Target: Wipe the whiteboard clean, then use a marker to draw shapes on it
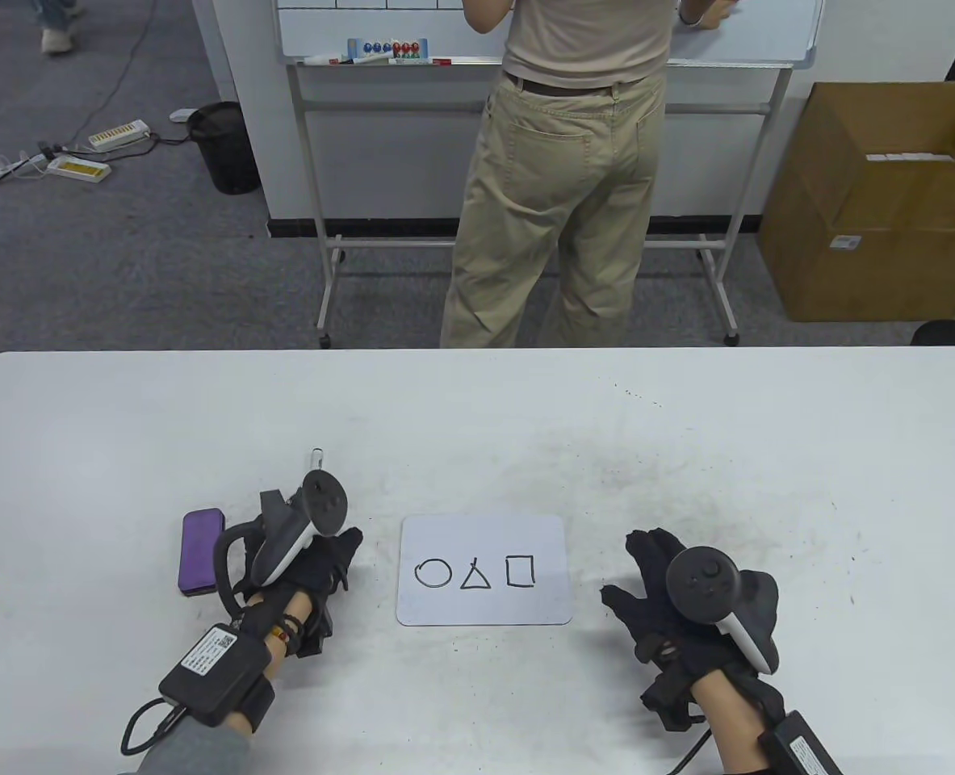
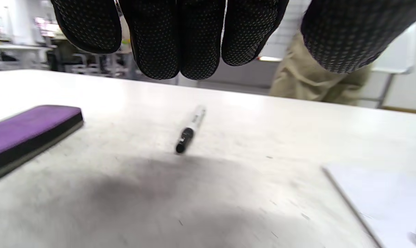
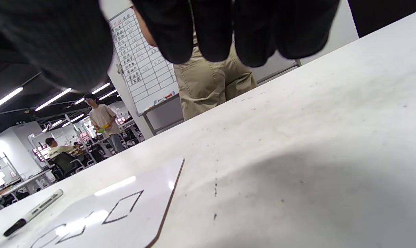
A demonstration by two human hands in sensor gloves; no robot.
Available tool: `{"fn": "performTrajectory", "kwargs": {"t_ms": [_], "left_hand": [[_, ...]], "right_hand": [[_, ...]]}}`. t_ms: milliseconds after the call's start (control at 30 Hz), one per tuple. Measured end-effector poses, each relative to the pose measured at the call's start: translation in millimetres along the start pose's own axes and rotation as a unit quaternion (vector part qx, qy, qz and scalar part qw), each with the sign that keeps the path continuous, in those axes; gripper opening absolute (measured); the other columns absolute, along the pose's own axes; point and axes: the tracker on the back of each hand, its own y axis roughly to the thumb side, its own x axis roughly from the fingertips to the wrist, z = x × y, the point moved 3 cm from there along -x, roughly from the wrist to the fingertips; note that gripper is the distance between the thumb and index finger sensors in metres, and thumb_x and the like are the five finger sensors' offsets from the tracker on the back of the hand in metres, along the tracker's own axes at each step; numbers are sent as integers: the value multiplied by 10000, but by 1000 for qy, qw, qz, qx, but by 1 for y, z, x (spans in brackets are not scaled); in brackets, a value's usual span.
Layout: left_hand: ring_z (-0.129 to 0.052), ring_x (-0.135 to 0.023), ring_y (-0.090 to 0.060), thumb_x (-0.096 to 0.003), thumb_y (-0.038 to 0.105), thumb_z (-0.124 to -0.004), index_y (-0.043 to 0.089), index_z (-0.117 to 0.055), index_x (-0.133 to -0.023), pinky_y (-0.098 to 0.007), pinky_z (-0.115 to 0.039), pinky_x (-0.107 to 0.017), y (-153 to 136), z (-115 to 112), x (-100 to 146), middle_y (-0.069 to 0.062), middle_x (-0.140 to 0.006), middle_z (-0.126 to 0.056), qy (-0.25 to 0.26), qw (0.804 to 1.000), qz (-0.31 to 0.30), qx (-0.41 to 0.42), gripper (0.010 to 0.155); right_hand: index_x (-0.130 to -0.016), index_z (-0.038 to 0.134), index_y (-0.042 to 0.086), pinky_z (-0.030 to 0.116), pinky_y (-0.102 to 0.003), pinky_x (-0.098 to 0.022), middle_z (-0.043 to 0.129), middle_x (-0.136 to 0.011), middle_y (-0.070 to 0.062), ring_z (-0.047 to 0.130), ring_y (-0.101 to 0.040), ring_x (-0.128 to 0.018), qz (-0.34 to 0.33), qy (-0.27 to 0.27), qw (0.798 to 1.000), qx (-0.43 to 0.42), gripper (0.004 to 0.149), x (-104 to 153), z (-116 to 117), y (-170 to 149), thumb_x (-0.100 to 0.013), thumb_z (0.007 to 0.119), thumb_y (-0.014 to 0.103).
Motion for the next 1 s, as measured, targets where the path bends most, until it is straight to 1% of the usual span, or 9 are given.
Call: {"fn": "performTrajectory", "kwargs": {"t_ms": [100,167,333,433,500,567,667,733,1000], "left_hand": [[-760,-1017,-337,-357,579,-770,299,-668,-1006,-616,-653,-717,8,-7,27,-49,-1091,-732,14,998,-52,24,714],[-750,-1025,-335,-358,579,-767,302,-667,-1005,-615,-650,-721,13,-11,42,-43,-1098,-722,21,996,-76,32,710],[-687,-1061,-342,-357,574,-763,303,-655,-1009,-627,-611,-740,24,-21,62,-30,-1125,-678,13,991,-127,37,714],[-662,-1078,-329,-355,578,-757,317,-645,-1010,-623,-597,-753,29,-29,63,-16,-1133,-661,24,989,-146,25,713],[-649,-1084,-327,-353,579,-753,322,-641,-1010,-626,-589,-754,30,-39,60,-8,-1139,-650,29,987,-153,35,714],[-630,-1091,-333,-354,577,-753,324,-635,-1013,-632,-575,-758,31,-46,57,-7,-1147,-633,1,987,-158,19,715],[-653,-1081,-337,-357,578,-753,321,-644,-1011,-623,-601,-749,30,-48,56,-13,-1141,-649,8,989,-150,-2,711],[-646,-1085,-337,-357,579,-752,324,-646,-1011,-625,-594,-752,29,-47,56,-11,-1144,-644,0,988,-152,5,710],[-636,-1089,-338,-358,572,-751,324,-650,-1008,-633,-581,-754,29,-44,57,-9,-1143,-645,-2,987,-162,20,703]], "right_hand": [[-1050,594,178,636,-572,-687,562,-1104,-134,648,-452,-1014,-5,4,1000,4,833,0,1,2,-357,851,561],[-1052,592,183,633,-576,-689,561,-1105,-136,643,-454,-1016,-7,12,1000,7,832,1,4,3,-357,852,561],[-1064,562,192,610,-589,-701,532,-1121,-134,612,-450,-1042,-17,39,999,26,851,1,14,5,-357,846,571],[-1075,526,196,588,-599,-710,502,-1133,-134,575,-456,-1059,-26,55,998,31,873,1,21,7,-357,836,583],[-1081,497,207,578,-602,-714,481,-1142,-129,555,-453,-1069,-32,65,996,44,884,1,25,9,-357,830,590],[-1084,487,209,569,-606,-717,466,-1147,-128,540,-452,-1076,-33,72,995,58,890,1,29,10,-357,827,594],[-1086,473,214,559,-609,-720,450,-1151,-126,523,-454,-1081,-36,79,994,72,895,0,34,12,-357,824,597],[-1086,470,215,555,-610,-722,446,-1152,-124,518,-452,-1082,-37,84,993,75,895,0,35,13,-357,822,597],[-1084,472,214,555,-610,-721,443,-1151,-127,521,-448,-1082,-29,88,993,71,892,0,39,11,-356,821,594]]}}
